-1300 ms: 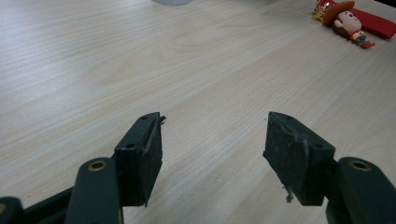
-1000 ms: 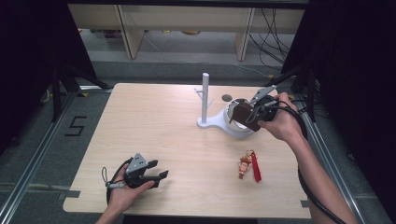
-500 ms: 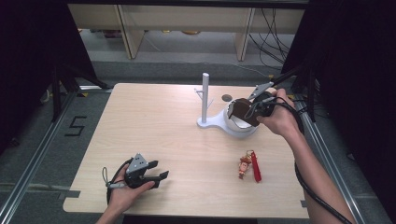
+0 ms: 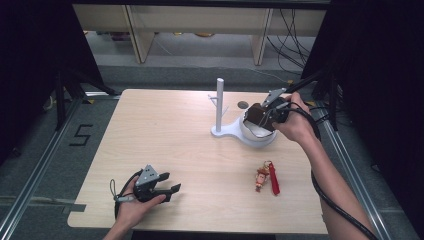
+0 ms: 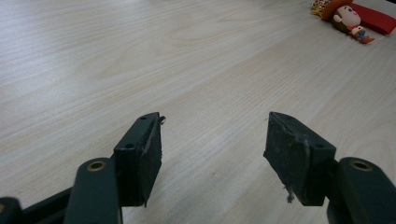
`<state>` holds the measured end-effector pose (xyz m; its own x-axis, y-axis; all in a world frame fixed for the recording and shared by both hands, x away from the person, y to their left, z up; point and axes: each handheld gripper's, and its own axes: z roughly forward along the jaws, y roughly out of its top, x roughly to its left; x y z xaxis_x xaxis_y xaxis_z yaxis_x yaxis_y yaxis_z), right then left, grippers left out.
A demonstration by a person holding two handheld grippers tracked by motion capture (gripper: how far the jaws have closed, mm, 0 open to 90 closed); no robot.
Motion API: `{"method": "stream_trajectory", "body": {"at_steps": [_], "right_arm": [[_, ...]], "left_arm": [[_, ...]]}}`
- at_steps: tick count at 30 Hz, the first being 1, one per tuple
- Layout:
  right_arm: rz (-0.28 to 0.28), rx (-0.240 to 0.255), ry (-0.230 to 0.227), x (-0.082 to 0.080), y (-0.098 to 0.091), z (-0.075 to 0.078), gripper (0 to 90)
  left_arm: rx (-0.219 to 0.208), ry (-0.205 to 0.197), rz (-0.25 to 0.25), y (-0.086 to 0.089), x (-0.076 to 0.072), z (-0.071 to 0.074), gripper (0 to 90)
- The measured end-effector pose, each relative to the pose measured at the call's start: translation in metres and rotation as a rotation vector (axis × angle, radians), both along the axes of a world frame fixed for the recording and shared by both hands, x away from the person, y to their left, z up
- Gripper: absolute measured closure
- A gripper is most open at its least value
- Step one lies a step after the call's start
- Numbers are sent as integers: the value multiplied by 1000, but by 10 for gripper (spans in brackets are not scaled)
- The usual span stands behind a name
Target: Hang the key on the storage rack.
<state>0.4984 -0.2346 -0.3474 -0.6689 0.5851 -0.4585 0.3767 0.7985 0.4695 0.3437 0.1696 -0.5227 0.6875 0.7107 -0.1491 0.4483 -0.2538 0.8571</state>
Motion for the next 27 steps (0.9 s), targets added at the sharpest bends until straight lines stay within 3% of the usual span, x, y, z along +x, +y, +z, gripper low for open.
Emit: {"method": "stream_trajectory", "body": {"at_steps": [4,13,21,23,24,25,27], "right_arm": [[19,-19,-3,4,-2,-7,838],[49,-2,-14,9,2,-18,838],[80,-25,-61,13,-1,-22,817],[102,-42,-76,15,-6,-26,778],[101,-22,-76,18,-11,-33,711],[101,-22,-76,18,-11,-33,711],[83,-12,-87,20,-15,-38,620]], "left_arm": [[14,5,8,1,-1,1,356],[13,5,3,0,0,0,356],[10,7,-7,0,0,-1,355],[12,5,-6,0,-1,-1,355],[12,8,-6,0,0,-1,355],[12,8,-6,0,0,-1,355],[3,9,-3,-1,0,-1,355]]}}
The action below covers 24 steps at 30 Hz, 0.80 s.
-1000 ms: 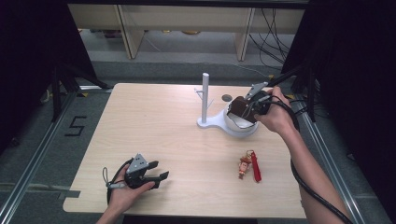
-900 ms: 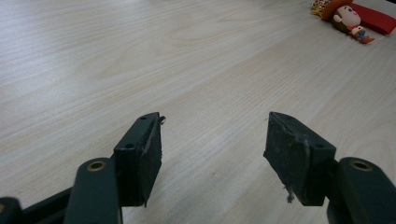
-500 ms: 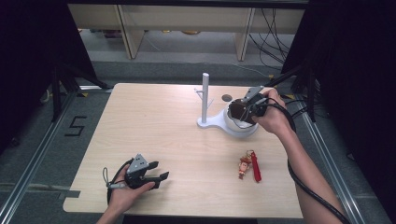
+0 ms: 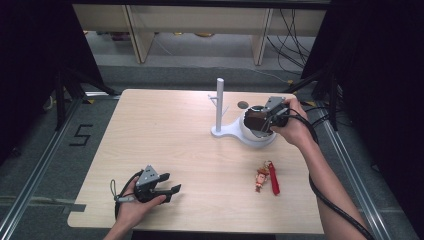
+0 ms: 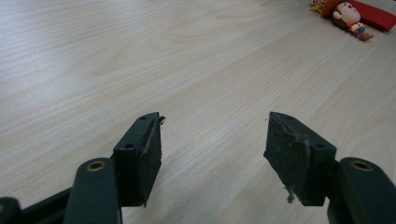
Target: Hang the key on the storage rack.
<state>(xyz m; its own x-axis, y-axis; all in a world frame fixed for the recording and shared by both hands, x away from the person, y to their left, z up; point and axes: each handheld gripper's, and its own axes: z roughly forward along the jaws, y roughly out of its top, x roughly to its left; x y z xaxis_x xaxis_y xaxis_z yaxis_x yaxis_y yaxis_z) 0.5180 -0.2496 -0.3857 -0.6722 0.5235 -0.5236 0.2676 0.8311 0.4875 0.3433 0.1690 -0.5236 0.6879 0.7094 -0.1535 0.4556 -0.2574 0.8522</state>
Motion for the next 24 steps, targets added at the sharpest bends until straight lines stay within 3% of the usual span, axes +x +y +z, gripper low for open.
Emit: {"method": "stream_trajectory", "body": {"at_steps": [6,8,9,10,13,15,18,19,22,23,24], "right_arm": [[-74,114,36,-6,-10,7,493],[-87,155,27,-10,-15,10,483],[-119,186,50,-15,-18,12,472],[-119,186,50,-15,-18,12,472],[-187,260,127,-24,-23,13,487],[-235,287,139,-29,-26,11,509],[-276,319,191,-36,-30,7,546],[-294,334,225,-39,-32,4,576],[-335,360,259,-47,-32,-2,645],[-361,393,306,-56,-31,-10,668],[-366,400,321,-59,-31,-13,680]], "left_arm": [[4,0,-1,0,0,0,355],[6,-2,-5,0,0,1,354],[4,-4,-5,-1,0,1,354],[3,-4,-5,-1,0,1,354],[-1,-11,1,-2,-1,1,354],[-9,-8,0,-3,-1,1,354],[-10,-9,1,-3,-1,1,354],[-10,-9,1,-3,-1,1,354],[0,-10,3,-2,-1,1,354],[6,-6,4,-2,-1,2,354],[5,-6,4,-2,0,2,354]]}}
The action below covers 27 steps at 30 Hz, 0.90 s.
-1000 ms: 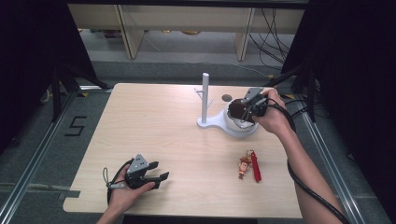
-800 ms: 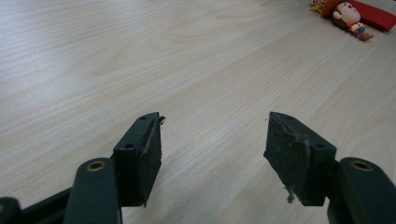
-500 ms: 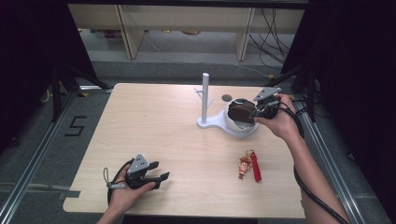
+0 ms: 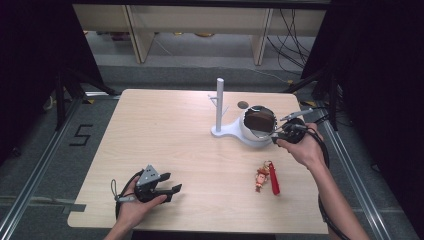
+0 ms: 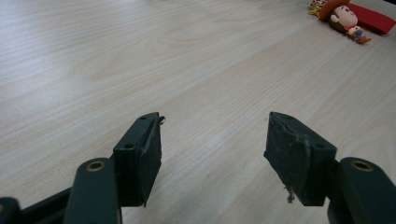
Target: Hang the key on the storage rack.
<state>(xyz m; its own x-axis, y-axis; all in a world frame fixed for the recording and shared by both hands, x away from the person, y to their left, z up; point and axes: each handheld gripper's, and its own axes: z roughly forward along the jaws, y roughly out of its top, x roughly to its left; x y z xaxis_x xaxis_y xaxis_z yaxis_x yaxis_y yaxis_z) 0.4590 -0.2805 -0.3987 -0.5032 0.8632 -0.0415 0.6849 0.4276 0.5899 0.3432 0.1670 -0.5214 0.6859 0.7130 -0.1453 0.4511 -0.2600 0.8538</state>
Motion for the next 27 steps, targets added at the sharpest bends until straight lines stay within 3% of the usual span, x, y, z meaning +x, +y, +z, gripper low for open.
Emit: {"method": "stream_trajectory", "body": {"at_steps": [2,3,4,5,12,13,15,16,18,19,22,23,24,25,27], "right_arm": [[-9,20,-7,-3,1,-6,694],[-22,50,42,-8,0,-14,715],[-22,50,42,-8,0,-14,715],[-42,90,96,-13,0,-22,710],[-94,131,127,-22,4,-37,663],[-125,136,142,-23,4,-37,661],[-128,135,136,-23,4,-40,698],[-144,158,134,-23,2,-41,733],[-136,156,131,-23,2,-42,736],[-165,170,159,-26,5,-43,735],[-169,169,143,-27,4,-46,735],[-189,180,150,-28,5,-46,735],[-223,196,208,-30,6,-45,735],[-231,188,200,-30,6,-45,736],[-206,192,191,-31,3,-47,731]], "left_arm": [[-8,-1,3,-1,0,0,354],[-9,-1,-8,-1,1,0,354],[-9,-1,-8,-1,1,0,354],[-9,-1,-8,-1,1,0,354],[-12,-4,-2,-1,3,2,354],[-10,-4,5,-1,3,3,354],[-10,-6,4,-1,3,3,354],[-19,-6,7,-1,3,3,354],[-12,-6,5,-1,3,3,354],[-17,-6,-2,-1,3,4,354],[-16,-10,-4,-1,2,4,354],[-12,-11,-1,-2,2,5,354],[-22,-10,1,-2,1,5,354],[-10,-8,1,-2,1,5,354],[-17,-8,-6,-2,1,5,354]]}}
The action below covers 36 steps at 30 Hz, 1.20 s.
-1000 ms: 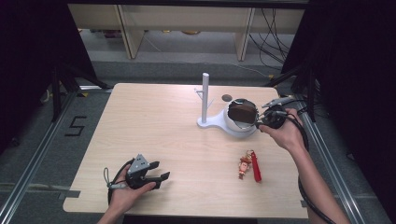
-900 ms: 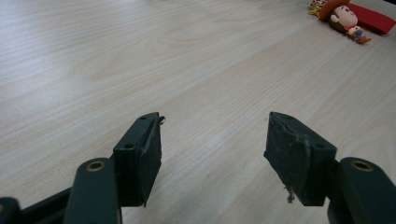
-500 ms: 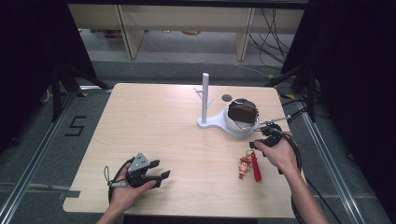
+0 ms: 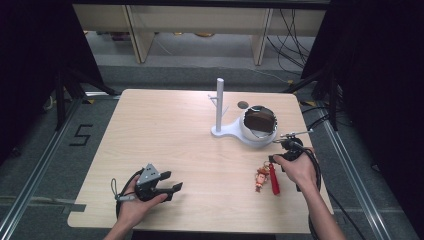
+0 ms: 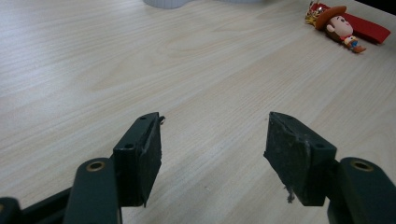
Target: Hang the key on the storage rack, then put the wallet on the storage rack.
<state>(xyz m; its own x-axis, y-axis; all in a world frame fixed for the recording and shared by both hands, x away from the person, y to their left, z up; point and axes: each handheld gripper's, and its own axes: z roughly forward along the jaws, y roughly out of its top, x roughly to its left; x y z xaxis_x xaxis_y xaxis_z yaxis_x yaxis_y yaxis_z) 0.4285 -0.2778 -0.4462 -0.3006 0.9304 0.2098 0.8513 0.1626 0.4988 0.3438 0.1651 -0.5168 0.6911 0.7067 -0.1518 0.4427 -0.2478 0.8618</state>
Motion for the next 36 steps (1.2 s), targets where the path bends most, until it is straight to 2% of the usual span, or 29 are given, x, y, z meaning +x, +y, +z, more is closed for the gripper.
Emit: {"method": "stream_trajectory", "body": {"at_steps": [3,6,7,11,12,13,15,16,18,19,21,22,23,24,25,26,27,30,31,32,34,35,36], "right_arm": [[-7,-25,-14,1,0,-3,707],[18,-33,-6,1,1,-4,700],[46,-67,2,4,2,-6,695],[84,-101,18,8,1,-10,688],[71,-100,31,8,2,-10,683],[96,-115,23,9,1,-12,674],[105,-113,18,11,0,-16,668],[101,-109,34,11,2,-18,663],[119,-108,26,13,0,-19,664],[112,-100,40,13,1,-19,663],[123,-102,25,15,1,-21,664],[101,-81,51,14,4,-21,664],[109,-85,27,17,3,-24,665],[108,-100,47,18,3,-24,669],[95,-81,49,18,5,-26,681],[93,-89,63,18,5,-26,692],[114,-99,52,20,4,-27,718],[126,-126,42,20,3,-28,785],[104,-116,57,19,4,-27,804],[138,-99,41,19,2,-27,828],[120,-100,58,17,3,-25,851],[114,-81,61,15,3,-23,864],[136,-87,16,15,1,-25,869]], "left_arm": [[-1,-4,1,1,-1,0,354],[1,-4,4,1,0,0,354],[1,-2,5,1,0,0,354],[-1,2,13,0,0,-1,354],[0,2,4,1,1,-2,354],[2,1,1,0,1,-2,354],[11,0,4,0,0,-2,354],[5,5,2,0,-1,-2,354],[5,0,0,0,-2,-2,354],[4,-2,2,0,-3,-2,354],[7,-4,-2,1,-3,-1,354],[9,-5,1,1,-4,-1,354],[16,-3,3,2,-4,0,354],[16,-2,4,2,-4,0,354],[17,-2,5,2,-4,0,354],[18,-2,4,2,-4,0,354],[18,-2,4,2,-4,0,354],[12,-4,2,2,-3,-1,354],[1,-2,3,1,-3,-1,354],[9,-3,-3,1,-3,-1,354],[9,-1,-3,1,-4,-2,354],[8,-3,-3,1,-4,-2,354],[8,-3,-3,1,-4,-2,354]]}}
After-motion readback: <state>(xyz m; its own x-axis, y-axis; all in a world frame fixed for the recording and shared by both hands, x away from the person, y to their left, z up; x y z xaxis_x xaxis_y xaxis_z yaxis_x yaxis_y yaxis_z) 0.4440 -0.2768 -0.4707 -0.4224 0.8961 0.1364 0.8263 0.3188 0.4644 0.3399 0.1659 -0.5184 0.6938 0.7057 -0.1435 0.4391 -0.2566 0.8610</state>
